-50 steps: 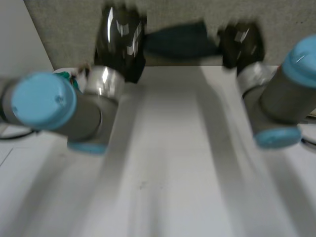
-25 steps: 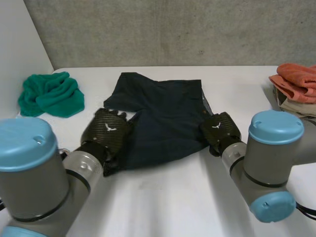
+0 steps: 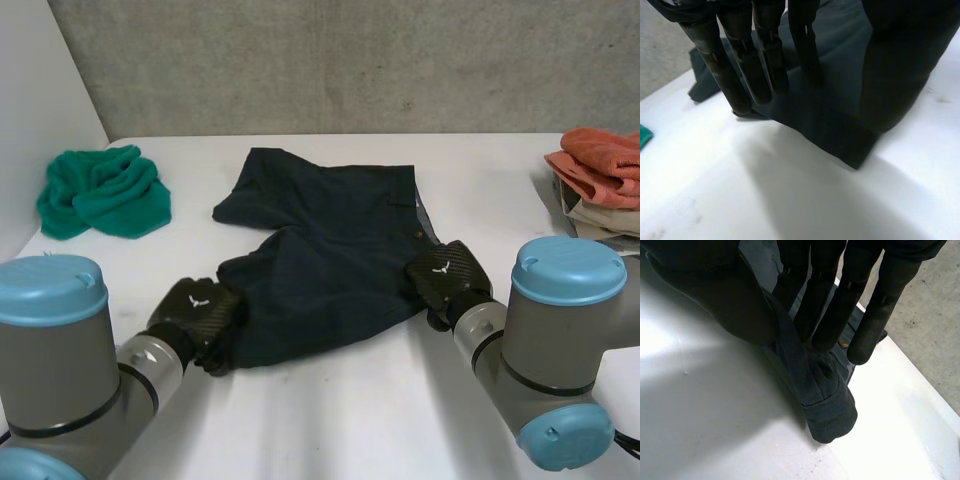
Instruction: Fold the laundry.
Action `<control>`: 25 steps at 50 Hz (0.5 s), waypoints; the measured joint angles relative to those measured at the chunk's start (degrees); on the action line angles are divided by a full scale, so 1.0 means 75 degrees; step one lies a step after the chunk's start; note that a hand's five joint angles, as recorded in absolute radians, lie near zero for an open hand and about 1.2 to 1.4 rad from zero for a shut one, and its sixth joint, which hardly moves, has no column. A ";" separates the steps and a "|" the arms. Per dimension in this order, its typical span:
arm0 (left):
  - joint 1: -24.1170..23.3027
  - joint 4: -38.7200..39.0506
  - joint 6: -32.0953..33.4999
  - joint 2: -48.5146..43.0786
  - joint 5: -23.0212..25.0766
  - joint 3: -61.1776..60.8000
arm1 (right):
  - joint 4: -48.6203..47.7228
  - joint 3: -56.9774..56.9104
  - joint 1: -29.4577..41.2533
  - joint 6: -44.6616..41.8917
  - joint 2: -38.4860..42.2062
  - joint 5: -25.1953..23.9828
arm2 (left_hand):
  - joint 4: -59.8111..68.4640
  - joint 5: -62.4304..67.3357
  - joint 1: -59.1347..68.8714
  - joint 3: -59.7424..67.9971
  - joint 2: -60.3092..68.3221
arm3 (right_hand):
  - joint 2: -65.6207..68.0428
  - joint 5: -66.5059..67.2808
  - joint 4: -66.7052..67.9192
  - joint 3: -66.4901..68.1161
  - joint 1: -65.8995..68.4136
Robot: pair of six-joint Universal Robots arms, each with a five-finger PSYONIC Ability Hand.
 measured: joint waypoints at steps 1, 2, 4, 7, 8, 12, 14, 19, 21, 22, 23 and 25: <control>0.0000 0.0000 0.0000 0.0000 0.0000 0.0000 | 0.0000 0.0000 0.0000 0.0000 0.0000 0.0000 | 0.0000 0.0000 0.0000 0.0000 0.0000 | 0.0000 0.0000 0.0000 0.0000 0.0000; -0.0061 -0.0005 0.0000 0.0002 0.0016 -0.0087 | -0.0003 0.0003 0.0014 0.0000 0.0001 0.0004 | -0.0168 -0.0187 -0.0139 -0.0166 -0.0152 | 0.0000 0.0000 0.0000 0.0000 0.0001; -0.0122 0.0008 0.0004 -0.0002 0.0019 -0.0141 | -0.0005 0.0006 0.0028 0.0000 0.0001 0.0006 | -0.0303 -0.0345 -0.0248 -0.0309 -0.0294 | 0.0000 0.0000 0.0000 0.0000 0.0001; -0.0219 0.0096 0.0017 -0.0087 0.0011 -0.0152 | -0.0007 0.0012 0.0045 -0.0001 0.0001 0.0007 | -0.0475 -0.0541 -0.0407 -0.0503 -0.0475 | 0.0000 0.0000 0.0000 0.0000 0.0001; -0.0256 0.0157 0.0025 -0.0157 0.0005 -0.0132 | -0.0008 0.0014 0.0049 -0.0001 0.0001 0.0008 | -0.0504 -0.0569 -0.0418 -0.0522 -0.0493 | 0.0000 0.0000 0.0000 0.0000 0.0001; -0.0379 0.0429 0.0051 -0.0505 -0.0040 0.0028 | -0.0009 0.0023 0.0058 -0.0001 0.0001 0.0009 | -0.0517 -0.0584 -0.0419 -0.0522 -0.0499 | 0.0000 0.0000 0.0000 0.0000 0.0001; -0.0427 0.0563 0.0062 -0.0680 -0.0061 0.0122 | -0.0008 0.0027 0.0056 -0.0001 0.0001 0.0011 | -0.0481 -0.0537 -0.0393 -0.0494 -0.0475 | 0.0000 0.0000 0.0000 0.0000 0.0001; -0.0553 0.1070 0.0112 -0.1241 -0.0173 0.0418 | 0.0000 0.0033 0.0030 -0.0001 0.0000 0.0016 | 0.0748 0.0709 0.0905 0.0687 0.0714 | 0.0000 0.0000 0.0000 0.0000 0.0001; -0.0589 0.1237 0.0132 -0.1407 -0.0265 0.0501 | 0.0002 0.0035 0.0017 0.0000 -0.0002 0.0022 | 0.1684 0.1634 0.1932 0.1721 0.1757 | 0.0000 0.0000 0.0000 0.0000 0.0001; -0.0616 0.1338 0.0144 -0.1501 -0.0353 0.0549 | 0.0002 0.0036 0.0009 0.0000 -0.0006 0.0028 | 0.2531 0.2476 0.2822 0.2460 0.2619 | 0.0000 0.0000 0.0000 -0.0001 0.0001; -0.0634 0.1392 0.0150 -0.1545 -0.0416 0.0577 | 0.0004 0.0038 0.0004 0.0000 -0.0009 0.0034 | 0.2531 0.2476 0.2822 0.2460 0.2619 | 0.0000 0.0000 0.0000 0.0000 0.0000; -0.0686 0.1515 0.0164 -0.1630 -0.0613 0.0639 | 0.0007 0.0040 -0.0006 -0.0003 -0.0020 0.0053 | 0.3654 0.3590 0.3895 0.3617 0.3676 | 0.0000 0.0000 0.0000 0.0000 0.0001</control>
